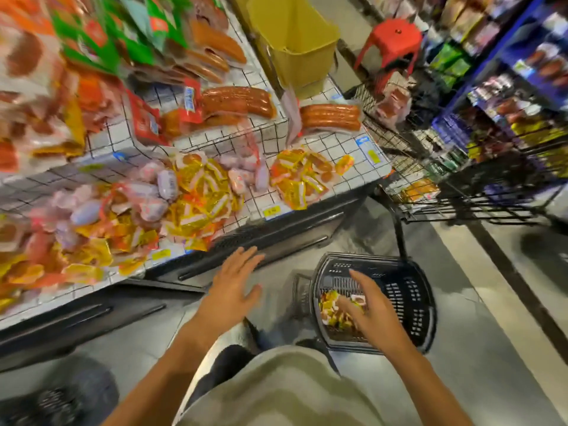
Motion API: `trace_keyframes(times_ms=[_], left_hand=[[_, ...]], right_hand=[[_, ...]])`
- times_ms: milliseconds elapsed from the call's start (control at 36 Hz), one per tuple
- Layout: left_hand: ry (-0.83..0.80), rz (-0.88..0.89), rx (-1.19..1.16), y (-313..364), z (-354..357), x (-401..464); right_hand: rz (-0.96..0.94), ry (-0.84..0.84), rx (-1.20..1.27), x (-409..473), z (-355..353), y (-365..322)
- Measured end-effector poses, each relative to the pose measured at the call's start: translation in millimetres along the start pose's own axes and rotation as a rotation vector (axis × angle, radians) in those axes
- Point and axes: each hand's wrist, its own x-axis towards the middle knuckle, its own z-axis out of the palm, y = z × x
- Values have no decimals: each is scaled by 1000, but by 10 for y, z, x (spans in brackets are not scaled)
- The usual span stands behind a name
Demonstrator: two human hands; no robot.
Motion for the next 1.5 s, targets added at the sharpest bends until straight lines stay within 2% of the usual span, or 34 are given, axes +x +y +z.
trace_keyframes(times_ms=[222, 444, 611, 806, 889, 1056, 1250, 1389, 1500], left_hand=[[174, 29, -77, -828, -754, -221], [301, -6, -48, -1446, -1231, -298], [297, -60, -33, -1614, -1311, -237], [409, -145, -86, -1565, -1369, -55], [466, -239, -175, -1499, -1411, 50], [537, -495, -386, -1392, -1450, 322], [794, -662, -751, -1285, -1503, 667], [964, -705, -960, -1248, -1567, 856], [1011, -695, -1132, -1234, -1618, 979]], right_hand=[[-68, -41, -68, 346, 571, -870], [-157, -73, -131, 684, 894, -1528], [-193, -93, -117, 1012, 879, -1700], [-247, -89, -43, 1692, 796, -1902], [-240, -60, 45, 2007, 764, -2017], [-312, -6, -26, 2535, 738, -2076], [-392, 34, -56, 2796, 795, -1987], [-417, 51, -33, 2853, 808, -2028], [-361, 22, 48, 2866, 794, -2055]])
